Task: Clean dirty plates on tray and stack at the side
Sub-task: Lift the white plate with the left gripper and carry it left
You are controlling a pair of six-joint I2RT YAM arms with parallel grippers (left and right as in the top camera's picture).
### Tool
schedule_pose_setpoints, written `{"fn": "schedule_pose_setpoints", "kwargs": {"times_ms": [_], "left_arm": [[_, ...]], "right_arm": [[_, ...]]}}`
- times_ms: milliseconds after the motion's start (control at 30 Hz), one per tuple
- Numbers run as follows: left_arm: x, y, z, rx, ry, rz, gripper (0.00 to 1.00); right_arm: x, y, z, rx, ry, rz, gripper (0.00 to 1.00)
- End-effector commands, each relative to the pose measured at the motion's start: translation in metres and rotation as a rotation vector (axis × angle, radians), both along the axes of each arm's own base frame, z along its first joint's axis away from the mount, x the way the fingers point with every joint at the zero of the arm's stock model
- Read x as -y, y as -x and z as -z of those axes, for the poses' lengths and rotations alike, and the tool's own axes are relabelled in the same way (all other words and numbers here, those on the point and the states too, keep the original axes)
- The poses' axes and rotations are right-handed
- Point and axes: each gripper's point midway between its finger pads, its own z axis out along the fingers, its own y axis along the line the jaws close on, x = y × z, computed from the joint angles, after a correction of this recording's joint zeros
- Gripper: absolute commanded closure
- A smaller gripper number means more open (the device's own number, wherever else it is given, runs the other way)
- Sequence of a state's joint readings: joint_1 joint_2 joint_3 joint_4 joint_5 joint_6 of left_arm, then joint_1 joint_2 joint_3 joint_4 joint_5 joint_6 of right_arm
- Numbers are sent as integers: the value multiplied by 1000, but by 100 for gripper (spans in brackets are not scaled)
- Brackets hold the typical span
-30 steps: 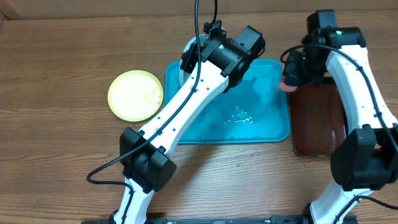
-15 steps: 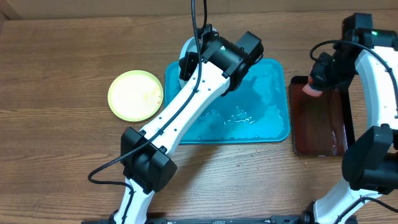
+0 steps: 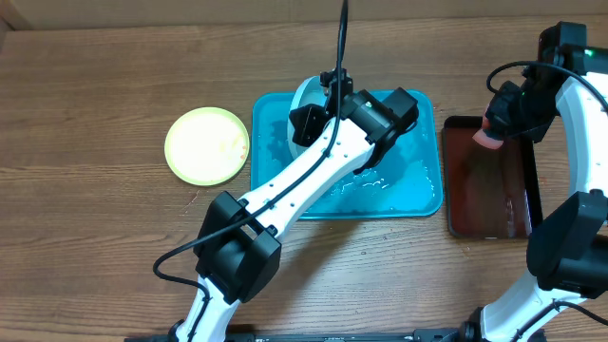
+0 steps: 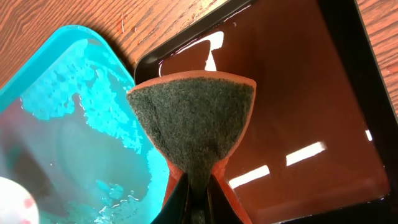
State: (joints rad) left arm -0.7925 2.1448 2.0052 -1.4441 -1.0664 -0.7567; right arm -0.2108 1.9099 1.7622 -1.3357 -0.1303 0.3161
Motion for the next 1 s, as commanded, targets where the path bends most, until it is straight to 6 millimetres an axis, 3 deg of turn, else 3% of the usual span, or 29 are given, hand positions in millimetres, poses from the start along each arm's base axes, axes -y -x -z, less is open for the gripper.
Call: {"fn": "schedule_pose_setpoints", "kwargs": {"times_ms": [0, 233, 533, 667, 800, 967], "left_arm": [[-6, -4, -43, 187, -80, -2, 96], [3, -6, -83, 383, -213, 24, 96], [19, 4, -87, 397, -233, 69, 96], [17, 5, -49, 217, -98, 57, 96], [-10, 7, -7, -15, 44, -33, 95], [-53, -1, 20, -215, 230, -139, 95]], "right_arm": [[4, -4, -29, 85, 18, 2, 96], [5, -4, -29, 87, 18, 2, 96], [5, -7, -30, 96, 20, 2, 96], [5, -7, -30, 96, 20, 2, 96], [5, -6, -30, 96, 21, -2, 96], [5, -8, -30, 100, 22, -2, 96]]}}
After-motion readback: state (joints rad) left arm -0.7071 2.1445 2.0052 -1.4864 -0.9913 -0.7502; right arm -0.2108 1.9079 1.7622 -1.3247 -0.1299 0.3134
